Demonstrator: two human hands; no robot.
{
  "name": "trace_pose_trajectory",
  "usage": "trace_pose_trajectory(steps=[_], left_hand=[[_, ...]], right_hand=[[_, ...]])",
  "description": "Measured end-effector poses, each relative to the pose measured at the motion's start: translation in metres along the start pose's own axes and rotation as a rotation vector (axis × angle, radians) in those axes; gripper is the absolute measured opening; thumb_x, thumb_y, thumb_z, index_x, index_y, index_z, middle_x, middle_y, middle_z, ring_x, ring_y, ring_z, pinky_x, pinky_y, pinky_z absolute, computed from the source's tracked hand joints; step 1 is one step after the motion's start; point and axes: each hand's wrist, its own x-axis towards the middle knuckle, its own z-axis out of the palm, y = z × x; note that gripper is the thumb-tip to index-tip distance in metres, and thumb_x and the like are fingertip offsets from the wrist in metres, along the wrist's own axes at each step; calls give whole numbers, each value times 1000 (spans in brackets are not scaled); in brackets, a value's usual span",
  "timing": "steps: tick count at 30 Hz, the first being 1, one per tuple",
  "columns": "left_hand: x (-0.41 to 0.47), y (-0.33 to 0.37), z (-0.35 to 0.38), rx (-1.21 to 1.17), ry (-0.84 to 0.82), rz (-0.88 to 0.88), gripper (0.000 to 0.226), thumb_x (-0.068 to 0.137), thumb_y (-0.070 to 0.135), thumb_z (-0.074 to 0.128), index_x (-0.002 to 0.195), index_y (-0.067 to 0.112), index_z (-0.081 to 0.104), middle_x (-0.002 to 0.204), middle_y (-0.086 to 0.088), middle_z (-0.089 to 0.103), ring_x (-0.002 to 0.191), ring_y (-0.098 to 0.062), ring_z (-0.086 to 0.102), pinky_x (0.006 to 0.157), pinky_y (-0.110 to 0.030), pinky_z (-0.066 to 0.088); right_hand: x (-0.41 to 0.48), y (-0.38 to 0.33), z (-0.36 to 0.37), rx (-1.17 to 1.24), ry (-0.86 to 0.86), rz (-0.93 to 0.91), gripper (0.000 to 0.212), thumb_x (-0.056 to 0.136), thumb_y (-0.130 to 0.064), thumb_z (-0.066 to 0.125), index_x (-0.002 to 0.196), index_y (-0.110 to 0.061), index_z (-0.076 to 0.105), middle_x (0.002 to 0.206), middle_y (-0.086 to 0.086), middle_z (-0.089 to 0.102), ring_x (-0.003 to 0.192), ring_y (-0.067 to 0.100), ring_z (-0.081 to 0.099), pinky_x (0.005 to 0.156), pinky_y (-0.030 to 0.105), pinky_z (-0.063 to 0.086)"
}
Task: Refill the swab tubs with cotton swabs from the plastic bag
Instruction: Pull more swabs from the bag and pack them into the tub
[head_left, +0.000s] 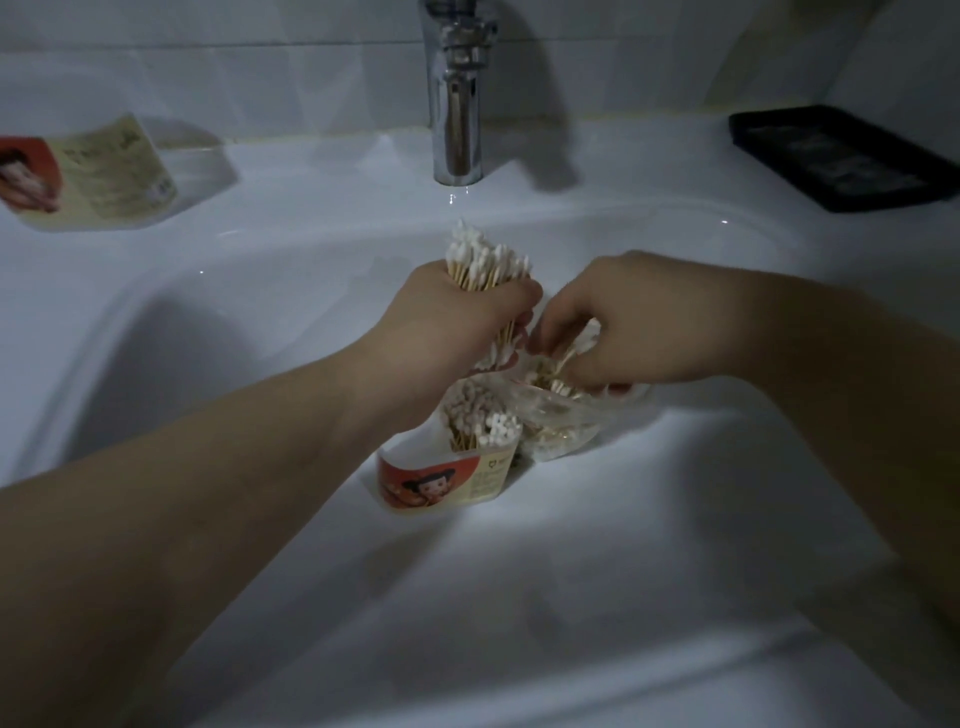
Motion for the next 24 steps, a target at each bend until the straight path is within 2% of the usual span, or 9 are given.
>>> trace_pose_trajectory(steps=[4, 6, 9, 11, 14, 16, 19, 22, 24], left_hand=[[0, -2, 1, 25, -7, -2, 4, 90, 12, 72, 90, 8, 73, 73, -6, 69, 67, -20, 66, 71, -36, 57], [0, -2, 1, 38, -10, 0, 5, 90, 13, 73, 91, 8, 74, 75, -6, 69, 69, -21, 67, 73, -37, 57], [-1, -1, 0, 28, -20, 2, 7, 90, 13, 73, 92, 6, 73, 74, -7, 69, 66, -20, 66, 71, -37, 56], [-1, 0, 0, 16, -20, 4, 5, 90, 11, 73, 91, 6, 73, 72, -6, 68, 64, -19, 65, 70, -36, 56], [-1, 1, 1, 13, -24, 8, 6, 90, 12, 73, 91, 6, 73, 72, -6, 68, 64, -19, 65, 71, -36, 56], [-1, 1, 0, 19, -29, 12, 8, 90, 12, 73, 94, 5, 73, 73, -6, 69, 66, -19, 65, 73, -38, 57], [-1, 1, 0, 44, -33, 17, 12, 90, 12, 73, 96, 1, 72, 75, -9, 67, 68, -21, 65, 74, -39, 56], [-3, 2, 1, 54, -43, -1, 8, 89, 11, 73, 91, 2, 72, 74, -12, 68, 66, -22, 67, 74, -43, 60], [-4, 2, 0, 102, -36, -9, 10, 88, 11, 74, 91, 2, 73, 76, -15, 71, 68, -24, 70, 74, -46, 62]], right_hand=[[6, -3, 10, -136, -115, 2, 47, 80, -28, 72, 126, -39, 69, 97, -12, 72, 79, 13, 70, 76, 31, 59], [7, -3, 11, -167, -122, 2, 50, 79, -29, 72, 128, -38, 67, 96, -11, 70, 78, 13, 67, 69, 27, 55], [7, -6, 14, -270, -134, -8, 34, 78, -31, 72, 112, -30, 68, 89, -8, 67, 72, 8, 58, 57, 22, 43], [9, -7, 17, -316, -147, -6, 24, 80, -26, 68, 103, -24, 67, 88, -4, 66, 70, 8, 55, 54, 22, 40], [11, -7, 19, -340, -137, -31, 30, 79, -17, 61, 106, -25, 71, 79, -6, 65, 66, 9, 56, 54, 23, 41], [13, -8, 19, -339, -105, -54, 25, 80, -16, 60, 99, -25, 73, 74, -9, 63, 64, 7, 55, 55, 21, 40], [14, -8, 18, -281, -54, -67, 24, 83, -13, 60, 95, -27, 76, 77, -14, 62, 70, 8, 58, 62, 22, 42], [13, -7, 12, -262, 19, -28, 28, 83, -8, 58, 98, -19, 77, 66, -12, 55, 60, 4, 50, 53, 18, 37], [11, -6, 6, -238, 66, -8, 27, 84, -7, 59, 98, -20, 78, 67, -9, 60, 62, 9, 54, 53, 19, 38]])
